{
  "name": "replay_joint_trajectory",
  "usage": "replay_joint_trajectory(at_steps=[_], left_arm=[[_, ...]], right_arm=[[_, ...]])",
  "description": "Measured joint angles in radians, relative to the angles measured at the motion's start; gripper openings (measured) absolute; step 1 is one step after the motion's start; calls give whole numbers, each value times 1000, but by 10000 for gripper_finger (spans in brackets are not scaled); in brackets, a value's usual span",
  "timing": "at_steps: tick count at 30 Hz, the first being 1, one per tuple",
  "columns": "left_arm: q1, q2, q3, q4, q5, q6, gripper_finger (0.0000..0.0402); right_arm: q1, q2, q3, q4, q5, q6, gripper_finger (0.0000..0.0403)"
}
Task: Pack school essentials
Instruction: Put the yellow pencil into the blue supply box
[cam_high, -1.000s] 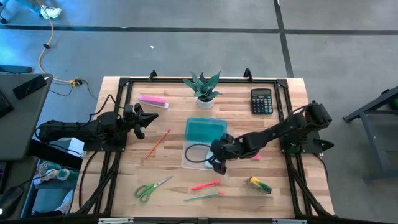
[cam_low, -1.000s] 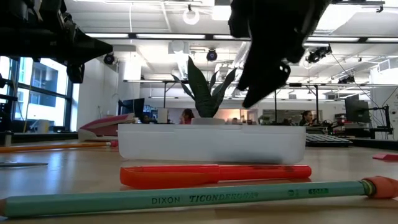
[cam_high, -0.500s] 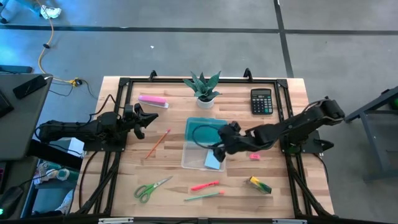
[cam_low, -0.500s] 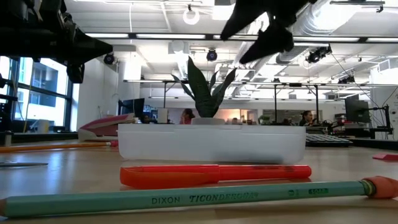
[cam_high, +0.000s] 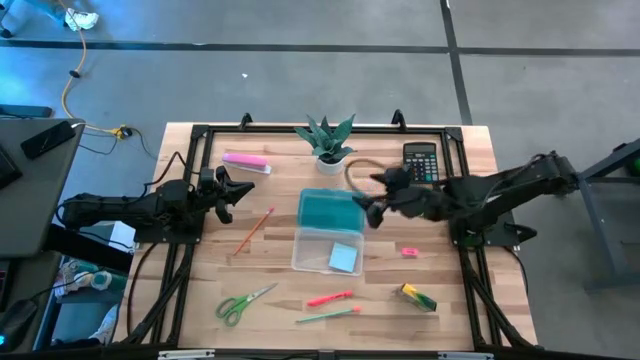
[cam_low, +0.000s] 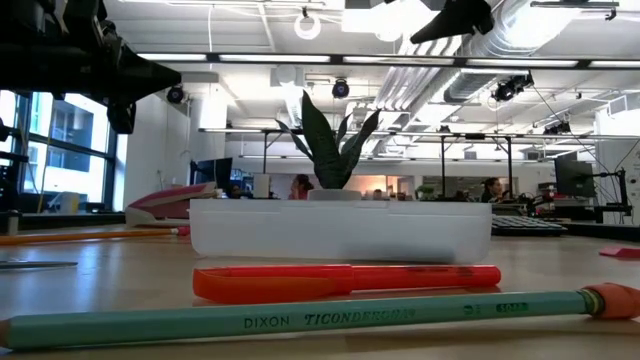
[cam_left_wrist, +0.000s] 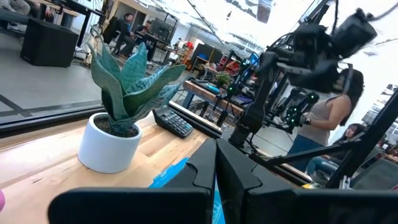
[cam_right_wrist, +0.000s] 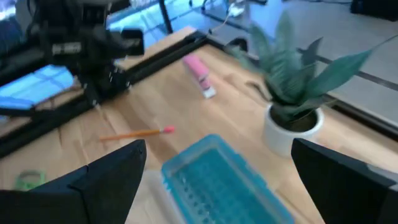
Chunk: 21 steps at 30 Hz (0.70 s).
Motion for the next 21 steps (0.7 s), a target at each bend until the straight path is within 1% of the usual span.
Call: replay_joint_trajectory(at_steps=[6, 15, 18, 21], left_arm=[[0, 0, 0, 0, 0, 0, 0], [0, 0, 0, 0, -13, -78, 1], [0, 0, 0, 0, -11, -84, 12], [0, 0, 0, -1, -11, -99, 38]], right_arm=[[-62, -108, 0, -38, -1, -6, 391], [-141, -244, 0, -38, -2, -151, 391], [-163, -282, 0, -38, -2, -189, 391], [-187, -315, 0, -39, -2, -230, 391]])
